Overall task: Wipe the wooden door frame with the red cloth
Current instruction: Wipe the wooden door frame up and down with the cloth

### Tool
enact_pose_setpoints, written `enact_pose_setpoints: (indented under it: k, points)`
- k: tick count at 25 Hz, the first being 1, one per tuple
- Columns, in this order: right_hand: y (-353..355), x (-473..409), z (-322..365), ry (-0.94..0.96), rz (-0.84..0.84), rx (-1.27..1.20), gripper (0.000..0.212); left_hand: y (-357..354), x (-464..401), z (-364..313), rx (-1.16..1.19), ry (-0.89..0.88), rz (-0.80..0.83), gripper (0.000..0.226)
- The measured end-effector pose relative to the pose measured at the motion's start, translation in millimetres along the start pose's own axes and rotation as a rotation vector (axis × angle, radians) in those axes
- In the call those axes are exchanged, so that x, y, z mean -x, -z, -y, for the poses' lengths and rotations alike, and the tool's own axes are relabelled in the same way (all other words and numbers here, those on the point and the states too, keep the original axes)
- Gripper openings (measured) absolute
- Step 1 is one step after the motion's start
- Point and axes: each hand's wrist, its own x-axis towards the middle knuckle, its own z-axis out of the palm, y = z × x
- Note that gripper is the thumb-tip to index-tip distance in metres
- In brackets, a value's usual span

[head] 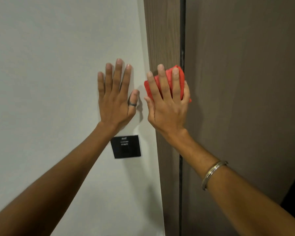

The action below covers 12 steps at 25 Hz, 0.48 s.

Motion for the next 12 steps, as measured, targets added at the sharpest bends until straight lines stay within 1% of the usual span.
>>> enact_pose_setpoints:
  k: [6, 8, 10, 12]
  points:
    - [1, 62, 5, -0.059, 0.036, -0.040, 0.050, 21, 61, -40, 0.078, 0.136, 0.134, 0.067]
    - [0, 96, 5, -0.090, 0.067, -0.060, 0.050, 30, 79, -53, 0.194, 0.228, 0.142, 0.063]
    - [2, 140, 3, -0.107, 0.119, -0.067, 0.054, 40, 107, -66, 0.364, 0.344, 0.106, 0.057]
    - [11, 185, 2, -0.120, 0.210, -0.065, 0.070, 53, 144, -78, 0.503, 0.419, 0.113, 0.051]
